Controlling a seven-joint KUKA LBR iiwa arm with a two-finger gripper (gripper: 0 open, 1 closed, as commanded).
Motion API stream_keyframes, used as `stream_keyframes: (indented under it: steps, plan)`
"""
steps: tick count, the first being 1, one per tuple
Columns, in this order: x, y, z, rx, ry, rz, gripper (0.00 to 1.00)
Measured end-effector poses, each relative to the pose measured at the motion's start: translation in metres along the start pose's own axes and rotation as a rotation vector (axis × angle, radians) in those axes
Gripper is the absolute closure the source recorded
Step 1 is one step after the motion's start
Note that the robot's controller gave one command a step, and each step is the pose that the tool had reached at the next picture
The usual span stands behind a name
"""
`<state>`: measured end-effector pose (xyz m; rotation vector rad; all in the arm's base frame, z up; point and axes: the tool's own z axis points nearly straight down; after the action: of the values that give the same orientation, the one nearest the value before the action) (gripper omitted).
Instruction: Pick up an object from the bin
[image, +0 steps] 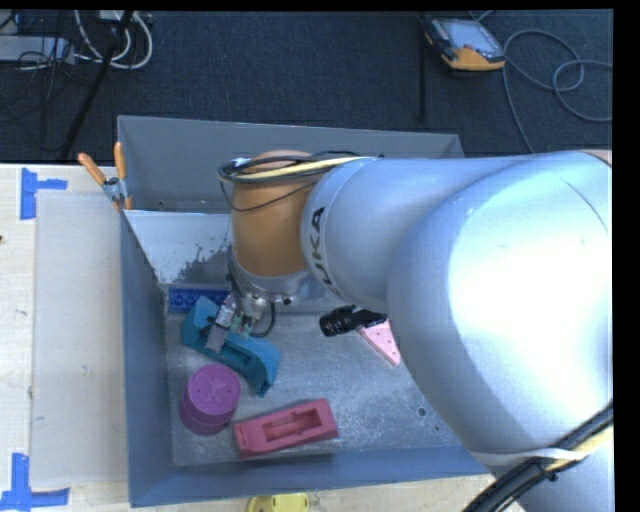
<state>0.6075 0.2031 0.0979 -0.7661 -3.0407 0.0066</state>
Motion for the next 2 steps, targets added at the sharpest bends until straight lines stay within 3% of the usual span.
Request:
stream_keyframes:
  steps: [2]
  plan:
    - [0.001,-0.001,-0.026,0.002,0.002,0.0,1.0]
